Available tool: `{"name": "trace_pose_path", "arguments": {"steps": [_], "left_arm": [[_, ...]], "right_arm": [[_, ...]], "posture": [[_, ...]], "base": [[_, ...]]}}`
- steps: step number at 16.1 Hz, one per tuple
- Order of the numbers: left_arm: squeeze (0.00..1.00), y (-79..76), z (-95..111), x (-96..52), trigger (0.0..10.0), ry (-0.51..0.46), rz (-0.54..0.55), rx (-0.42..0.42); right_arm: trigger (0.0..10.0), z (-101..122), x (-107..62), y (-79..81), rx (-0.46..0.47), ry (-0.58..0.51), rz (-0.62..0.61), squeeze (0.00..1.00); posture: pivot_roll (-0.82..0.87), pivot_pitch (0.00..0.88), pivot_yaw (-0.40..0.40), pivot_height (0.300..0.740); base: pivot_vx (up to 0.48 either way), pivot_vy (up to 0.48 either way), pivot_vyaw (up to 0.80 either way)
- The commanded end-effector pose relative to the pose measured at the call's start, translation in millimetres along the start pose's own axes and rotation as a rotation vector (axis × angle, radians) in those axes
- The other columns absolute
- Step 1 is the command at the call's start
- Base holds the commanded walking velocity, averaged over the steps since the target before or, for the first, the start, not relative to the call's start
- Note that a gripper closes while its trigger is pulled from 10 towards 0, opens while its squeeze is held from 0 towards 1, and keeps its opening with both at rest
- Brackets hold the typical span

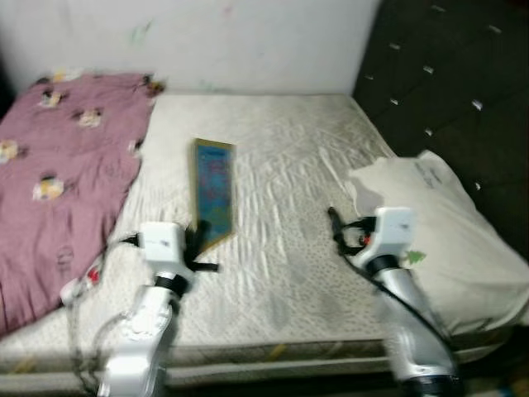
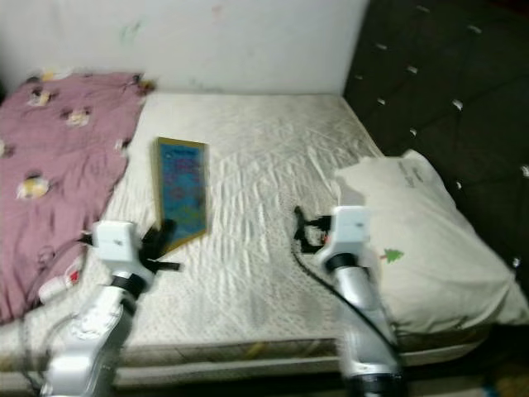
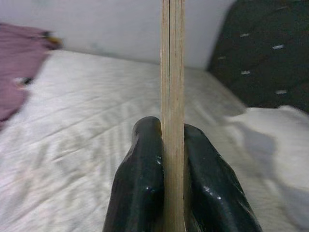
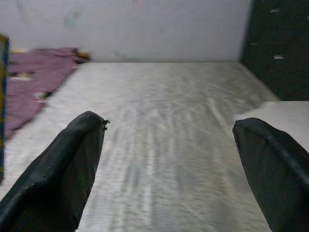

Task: Clean up the room

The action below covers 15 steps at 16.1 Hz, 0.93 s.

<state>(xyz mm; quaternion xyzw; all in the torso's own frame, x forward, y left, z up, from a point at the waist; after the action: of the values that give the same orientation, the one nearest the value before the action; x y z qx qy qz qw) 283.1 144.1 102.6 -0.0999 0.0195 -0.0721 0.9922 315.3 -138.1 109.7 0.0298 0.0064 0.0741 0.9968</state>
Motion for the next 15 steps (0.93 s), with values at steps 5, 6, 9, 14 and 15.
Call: {"name": "trace_pose_path", "arguments": {"steps": [5, 6, 9, 14, 15], "left_arm": [[0.0, -5.7, 11.5, 2.1, 10.0, -0.057, -0.017, 0.002], [0.0, -5.7, 11.2, 2.1, 10.0, -0.055, -0.017, 0.002], [0.0, -5.4, 11.1, 2.2, 10.0, -0.057, -0.011, -0.014], [0.0, -2.6, 12.9, 3.3, 10.0, -0.062, -0.023, -0.023], [0.0, -3.3, 14.1, 3.1, 10.0, -0.067, -0.033, -0.021]], "right_arm": [[10.0, 1.6, -1.5, -6.0, -0.013, -0.006, -0.01, 0.0], [10.0, 1.5, -1.5, -6.0, -0.014, -0.005, -0.011, 0.0], [10.0, 1.1, -1.8, -6.4, -0.014, -0.004, -0.01, 0.0], [10.0, 0.9, -1.0, -6.3, -0.011, -0.002, -0.009, 0.0], [10.0, 1.0, -0.6, -6.4, -0.009, -0.003, -0.01, 0.0]], "posture": [[-0.08, 0.0, -0.028, 0.74], [-0.08, 0.0, -0.027, 0.74], [-0.08, 0.0, -0.028, 0.74], [-0.08, 0.0, -0.03, 0.74], [-0.08, 0.0, -0.029, 0.74]], "base": [[0.0, -0.256, 0.1], [0.0, 0.0, 0.0], [0.0, 0.0, 0.0], [0.0, 0.0, 0.0], [0.0, 0.0, 0.0]]}}
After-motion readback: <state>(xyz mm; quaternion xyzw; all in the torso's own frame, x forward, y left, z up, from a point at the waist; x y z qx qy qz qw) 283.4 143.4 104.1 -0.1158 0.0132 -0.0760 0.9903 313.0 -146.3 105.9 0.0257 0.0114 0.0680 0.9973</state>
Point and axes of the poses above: a point about 5 cm out from each wrist's last joint towards the gripper, its own x axis pointing out of the wrist towards the gripper, its own z axis along the axis of the wrist's last joint, y = z × x, the point moved 2 cm from there along x, pointing out of the wrist towards the gripper, and after that the axes turned 2 degrees about -x, right-handed, at the moved point
